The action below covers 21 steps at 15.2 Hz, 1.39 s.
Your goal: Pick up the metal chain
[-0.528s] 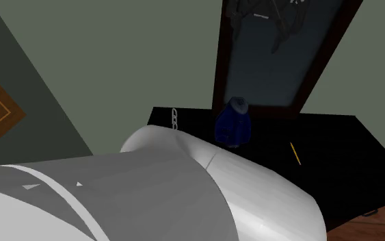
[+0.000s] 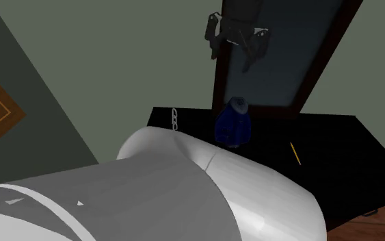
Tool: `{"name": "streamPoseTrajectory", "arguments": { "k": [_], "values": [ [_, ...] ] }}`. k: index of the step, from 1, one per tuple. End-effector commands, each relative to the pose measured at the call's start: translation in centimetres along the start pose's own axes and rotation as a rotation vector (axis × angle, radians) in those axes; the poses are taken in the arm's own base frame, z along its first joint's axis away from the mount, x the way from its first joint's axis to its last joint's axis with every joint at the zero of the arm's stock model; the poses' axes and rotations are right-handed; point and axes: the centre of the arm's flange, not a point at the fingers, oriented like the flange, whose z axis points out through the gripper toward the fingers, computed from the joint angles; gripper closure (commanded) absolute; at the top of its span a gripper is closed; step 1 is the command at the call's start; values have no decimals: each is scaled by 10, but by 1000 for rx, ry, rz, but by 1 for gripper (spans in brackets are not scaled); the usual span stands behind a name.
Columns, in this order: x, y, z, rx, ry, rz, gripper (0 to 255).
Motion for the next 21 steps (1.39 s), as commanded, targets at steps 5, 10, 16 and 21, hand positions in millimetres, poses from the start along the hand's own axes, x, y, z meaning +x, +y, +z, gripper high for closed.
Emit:
{"name": "streamPoseTrajectory", "arguments": {
  "k": [5,10,16,21],
  "values": [
    [-6,-42,68,22,32,50,0],
    [-9,-78,122,39,56,90,0],
    [-9,-123,185,60,86,138,0],
    [-6,-162,238,77,110,178,0]
  ]
}}
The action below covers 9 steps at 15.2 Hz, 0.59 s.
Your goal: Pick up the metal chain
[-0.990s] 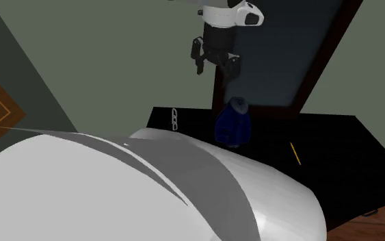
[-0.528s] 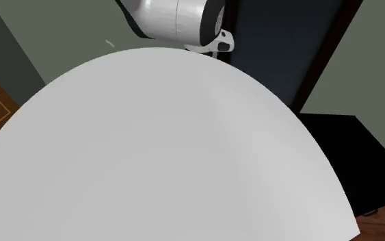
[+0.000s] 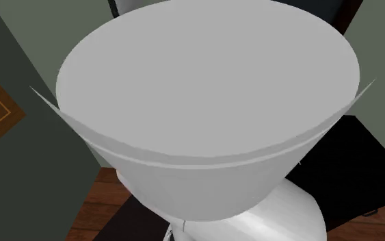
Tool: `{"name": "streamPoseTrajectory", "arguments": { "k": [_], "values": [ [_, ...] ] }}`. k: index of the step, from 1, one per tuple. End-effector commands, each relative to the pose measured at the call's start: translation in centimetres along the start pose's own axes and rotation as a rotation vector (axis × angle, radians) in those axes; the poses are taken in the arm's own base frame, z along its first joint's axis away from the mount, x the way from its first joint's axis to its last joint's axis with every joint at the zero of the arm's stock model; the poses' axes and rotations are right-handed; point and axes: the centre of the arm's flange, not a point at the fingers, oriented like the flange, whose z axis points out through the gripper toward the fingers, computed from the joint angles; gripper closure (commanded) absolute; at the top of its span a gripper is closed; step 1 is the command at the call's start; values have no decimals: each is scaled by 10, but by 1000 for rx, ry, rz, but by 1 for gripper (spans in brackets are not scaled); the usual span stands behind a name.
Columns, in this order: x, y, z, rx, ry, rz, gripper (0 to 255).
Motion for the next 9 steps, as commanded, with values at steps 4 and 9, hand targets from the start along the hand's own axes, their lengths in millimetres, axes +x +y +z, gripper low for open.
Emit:
{"name": "streamPoseTrajectory", "arguments": {
  "k": [4,9],
  "values": [
    [-8,-36,55,23,24,41,0],
    [-12,-73,109,41,48,81,0]
  ]
}}
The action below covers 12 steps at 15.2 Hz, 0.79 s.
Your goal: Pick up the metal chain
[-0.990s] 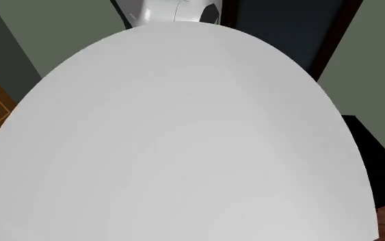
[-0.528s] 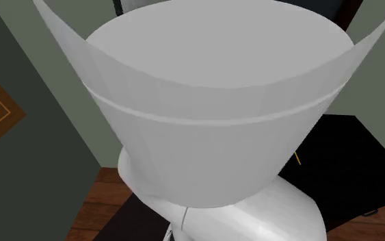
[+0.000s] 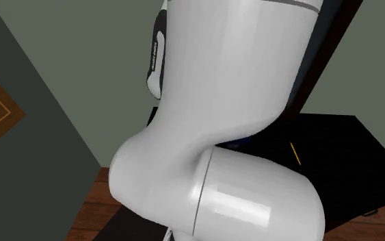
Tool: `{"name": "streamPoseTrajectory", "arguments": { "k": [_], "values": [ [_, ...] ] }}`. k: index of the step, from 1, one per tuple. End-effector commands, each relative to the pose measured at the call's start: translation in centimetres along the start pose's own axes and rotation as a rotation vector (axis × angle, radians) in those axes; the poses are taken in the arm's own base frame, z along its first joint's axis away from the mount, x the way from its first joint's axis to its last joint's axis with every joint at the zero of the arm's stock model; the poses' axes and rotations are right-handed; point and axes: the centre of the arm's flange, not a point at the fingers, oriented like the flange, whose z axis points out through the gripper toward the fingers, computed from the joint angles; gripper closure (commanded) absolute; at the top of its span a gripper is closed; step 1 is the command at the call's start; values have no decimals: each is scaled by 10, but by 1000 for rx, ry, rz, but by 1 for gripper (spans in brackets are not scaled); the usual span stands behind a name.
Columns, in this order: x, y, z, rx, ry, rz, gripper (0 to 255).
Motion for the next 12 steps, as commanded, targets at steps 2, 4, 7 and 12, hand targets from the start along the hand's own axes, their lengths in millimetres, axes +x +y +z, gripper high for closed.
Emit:
{"name": "streamPoseTrajectory", "arguments": {
  "k": [2,4,7,12],
  "values": [
    [-5,-13,26,6,14,17,0],
    [-6,-11,37,6,14,17,0],
    [-8,-7,52,6,14,17,0],
    [-11,-4,65,6,14,17,255]
  ]
}}
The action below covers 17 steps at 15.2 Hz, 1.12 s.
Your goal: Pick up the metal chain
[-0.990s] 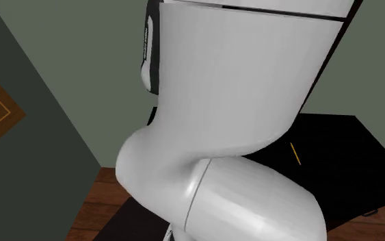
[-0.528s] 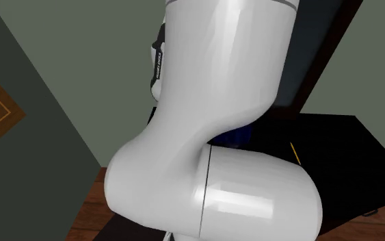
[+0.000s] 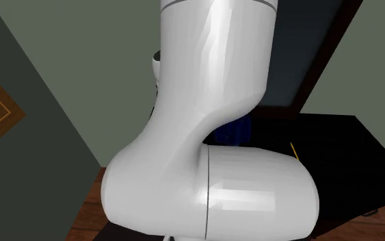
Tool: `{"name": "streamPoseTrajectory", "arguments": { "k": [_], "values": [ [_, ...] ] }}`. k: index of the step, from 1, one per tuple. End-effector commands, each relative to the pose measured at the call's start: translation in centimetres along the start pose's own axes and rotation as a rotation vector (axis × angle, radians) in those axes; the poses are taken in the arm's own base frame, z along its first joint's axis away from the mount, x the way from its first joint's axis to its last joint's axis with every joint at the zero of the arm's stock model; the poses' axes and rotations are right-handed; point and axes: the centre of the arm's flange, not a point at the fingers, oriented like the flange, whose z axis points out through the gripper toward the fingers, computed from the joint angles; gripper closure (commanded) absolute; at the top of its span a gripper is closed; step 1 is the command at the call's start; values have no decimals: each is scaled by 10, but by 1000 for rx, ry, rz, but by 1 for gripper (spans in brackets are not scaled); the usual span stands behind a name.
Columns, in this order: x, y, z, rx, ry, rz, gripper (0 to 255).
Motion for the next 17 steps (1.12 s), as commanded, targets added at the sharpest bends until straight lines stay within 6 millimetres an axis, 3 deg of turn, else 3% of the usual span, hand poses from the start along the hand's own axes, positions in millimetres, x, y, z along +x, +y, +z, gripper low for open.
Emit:
{"name": "streamPoseTrajectory", "arguments": {
  "k": [1,9,17],
  "values": [
    [0,0,1,0,0,0,255],
    [0,0,1,0,0,0,255],
    [6,-10,-40,0,0,0,255]
  ]
}}
